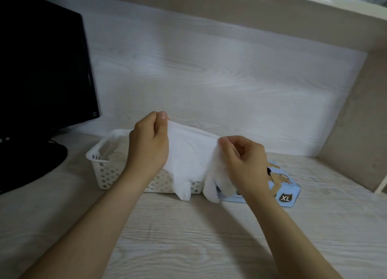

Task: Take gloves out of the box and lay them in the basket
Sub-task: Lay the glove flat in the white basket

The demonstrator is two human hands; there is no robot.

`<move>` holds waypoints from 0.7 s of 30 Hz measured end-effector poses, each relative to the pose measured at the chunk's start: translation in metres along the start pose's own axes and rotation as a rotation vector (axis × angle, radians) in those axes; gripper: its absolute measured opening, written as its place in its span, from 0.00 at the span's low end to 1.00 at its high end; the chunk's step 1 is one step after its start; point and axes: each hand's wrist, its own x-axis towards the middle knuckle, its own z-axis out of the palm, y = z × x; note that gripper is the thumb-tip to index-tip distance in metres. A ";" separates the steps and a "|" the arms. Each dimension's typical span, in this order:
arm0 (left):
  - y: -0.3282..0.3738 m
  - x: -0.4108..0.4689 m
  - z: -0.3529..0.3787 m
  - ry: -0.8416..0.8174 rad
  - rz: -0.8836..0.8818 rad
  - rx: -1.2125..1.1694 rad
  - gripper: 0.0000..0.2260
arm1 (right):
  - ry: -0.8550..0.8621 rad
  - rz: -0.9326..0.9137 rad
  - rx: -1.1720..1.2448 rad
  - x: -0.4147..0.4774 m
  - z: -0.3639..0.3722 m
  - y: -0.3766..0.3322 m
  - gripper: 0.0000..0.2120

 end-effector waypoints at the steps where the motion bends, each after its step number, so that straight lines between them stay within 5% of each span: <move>1: 0.001 -0.001 -0.001 0.027 0.023 0.044 0.20 | 0.047 -0.030 -0.057 0.001 0.006 -0.002 0.08; 9: -0.015 0.021 -0.025 0.089 0.119 0.234 0.16 | 0.179 -0.183 -0.371 0.011 0.049 -0.038 0.12; 16: -0.031 0.058 -0.042 0.012 -0.009 0.505 0.17 | -0.032 -0.130 -0.646 0.056 0.079 -0.051 0.17; 21: -0.038 0.065 -0.039 -0.100 -0.046 0.786 0.14 | -0.219 -0.024 -0.597 0.080 0.100 -0.044 0.16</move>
